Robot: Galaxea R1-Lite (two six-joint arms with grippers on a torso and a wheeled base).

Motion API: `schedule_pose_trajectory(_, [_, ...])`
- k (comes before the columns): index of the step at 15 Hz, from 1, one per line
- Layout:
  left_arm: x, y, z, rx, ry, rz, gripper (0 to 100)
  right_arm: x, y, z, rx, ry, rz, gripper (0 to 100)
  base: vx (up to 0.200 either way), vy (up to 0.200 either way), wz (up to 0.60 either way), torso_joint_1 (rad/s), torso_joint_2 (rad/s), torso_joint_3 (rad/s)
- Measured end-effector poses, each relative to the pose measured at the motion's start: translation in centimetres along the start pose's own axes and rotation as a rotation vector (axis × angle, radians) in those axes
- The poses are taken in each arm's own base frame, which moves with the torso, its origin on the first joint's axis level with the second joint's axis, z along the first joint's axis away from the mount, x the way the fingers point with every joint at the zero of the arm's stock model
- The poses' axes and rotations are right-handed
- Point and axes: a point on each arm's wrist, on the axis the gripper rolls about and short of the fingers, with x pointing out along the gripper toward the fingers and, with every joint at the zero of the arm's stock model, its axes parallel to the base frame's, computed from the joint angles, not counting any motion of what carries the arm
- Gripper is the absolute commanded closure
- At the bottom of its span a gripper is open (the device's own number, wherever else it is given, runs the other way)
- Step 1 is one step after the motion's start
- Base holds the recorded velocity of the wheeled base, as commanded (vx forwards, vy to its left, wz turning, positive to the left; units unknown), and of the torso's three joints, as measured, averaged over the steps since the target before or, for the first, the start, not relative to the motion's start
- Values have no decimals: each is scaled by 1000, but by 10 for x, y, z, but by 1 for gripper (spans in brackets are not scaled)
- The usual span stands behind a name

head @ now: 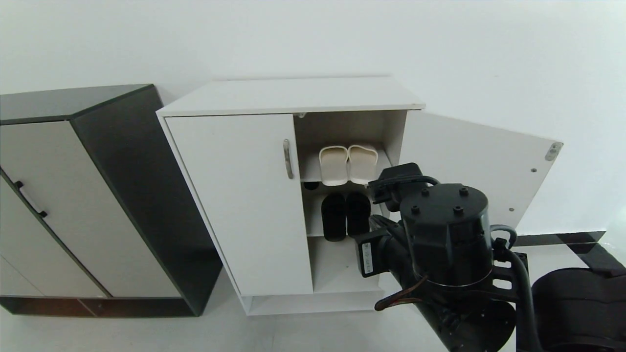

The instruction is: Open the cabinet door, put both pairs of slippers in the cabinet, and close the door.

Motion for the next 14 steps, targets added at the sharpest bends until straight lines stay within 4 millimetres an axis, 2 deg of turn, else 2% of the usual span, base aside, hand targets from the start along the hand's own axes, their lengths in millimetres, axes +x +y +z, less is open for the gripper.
schedule_pose_trajectory(14, [0, 0, 0, 0, 0, 1, 100, 1, -1, 0, 3, 2, -2, 100, 0, 0, 0, 191, -501, -317])
